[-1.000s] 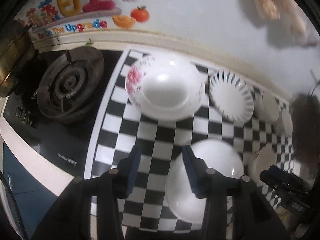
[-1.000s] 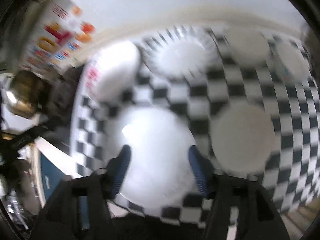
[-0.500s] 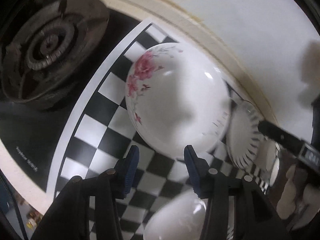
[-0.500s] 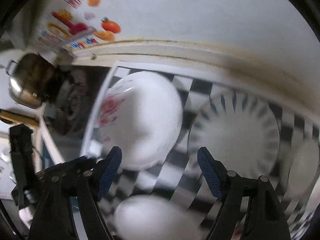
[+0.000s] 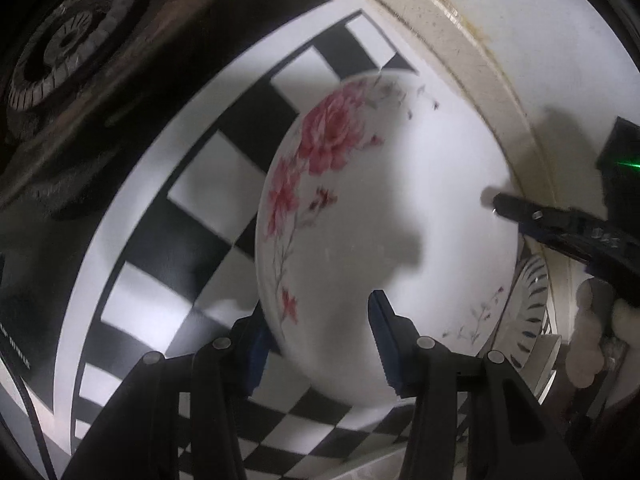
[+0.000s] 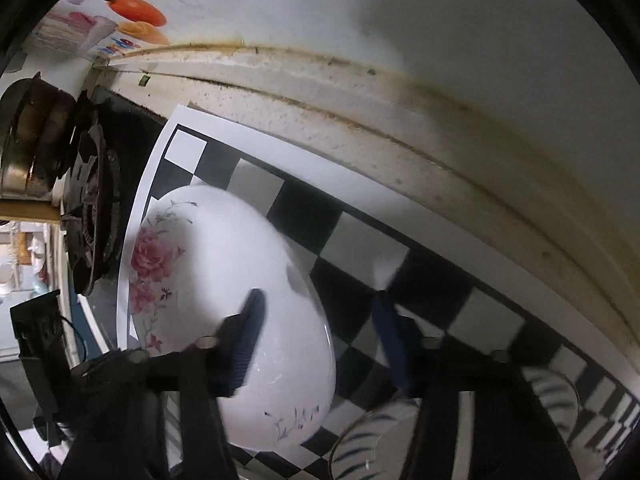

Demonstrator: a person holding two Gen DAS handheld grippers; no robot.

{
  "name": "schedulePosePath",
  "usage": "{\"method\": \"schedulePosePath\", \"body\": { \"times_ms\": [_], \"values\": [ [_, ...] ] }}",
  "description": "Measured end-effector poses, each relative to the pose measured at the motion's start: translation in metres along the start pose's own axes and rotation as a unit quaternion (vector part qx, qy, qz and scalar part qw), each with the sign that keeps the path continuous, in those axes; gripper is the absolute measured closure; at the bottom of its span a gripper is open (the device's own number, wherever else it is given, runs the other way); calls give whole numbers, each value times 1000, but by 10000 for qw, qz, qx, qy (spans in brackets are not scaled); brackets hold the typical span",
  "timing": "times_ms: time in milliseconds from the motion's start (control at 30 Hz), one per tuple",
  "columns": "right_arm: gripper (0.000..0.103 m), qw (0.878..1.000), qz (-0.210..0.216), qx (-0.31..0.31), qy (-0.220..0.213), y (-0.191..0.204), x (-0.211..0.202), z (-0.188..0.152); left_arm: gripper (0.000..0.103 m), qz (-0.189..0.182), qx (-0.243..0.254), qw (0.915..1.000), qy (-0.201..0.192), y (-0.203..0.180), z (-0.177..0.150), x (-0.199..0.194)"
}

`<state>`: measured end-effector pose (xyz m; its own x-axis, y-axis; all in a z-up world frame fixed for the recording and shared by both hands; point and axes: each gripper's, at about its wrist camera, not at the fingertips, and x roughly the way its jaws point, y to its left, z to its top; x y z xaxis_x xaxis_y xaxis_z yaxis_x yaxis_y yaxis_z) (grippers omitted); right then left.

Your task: Organize plates and bowls

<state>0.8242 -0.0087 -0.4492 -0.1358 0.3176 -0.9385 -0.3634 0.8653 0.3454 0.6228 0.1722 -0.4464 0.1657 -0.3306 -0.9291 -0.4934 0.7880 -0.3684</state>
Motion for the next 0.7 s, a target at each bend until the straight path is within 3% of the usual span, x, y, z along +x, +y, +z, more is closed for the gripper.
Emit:
{"method": "schedulePosePath", "body": {
  "times_ms": [133, 333, 700],
  "values": [
    [69, 9996, 200, -120, 155, 1, 8, 5, 61, 24, 25, 10000, -47, -1, 13, 3],
    [83, 9992, 199, -255, 216, 3, 11, 2, 77, 110, 32, 9998, -181, 0, 22, 3],
    [85, 9995, 194, -226, 73, -1, -1, -14, 79, 197, 341, 9987, -318, 1, 32, -16]
  ]
}}
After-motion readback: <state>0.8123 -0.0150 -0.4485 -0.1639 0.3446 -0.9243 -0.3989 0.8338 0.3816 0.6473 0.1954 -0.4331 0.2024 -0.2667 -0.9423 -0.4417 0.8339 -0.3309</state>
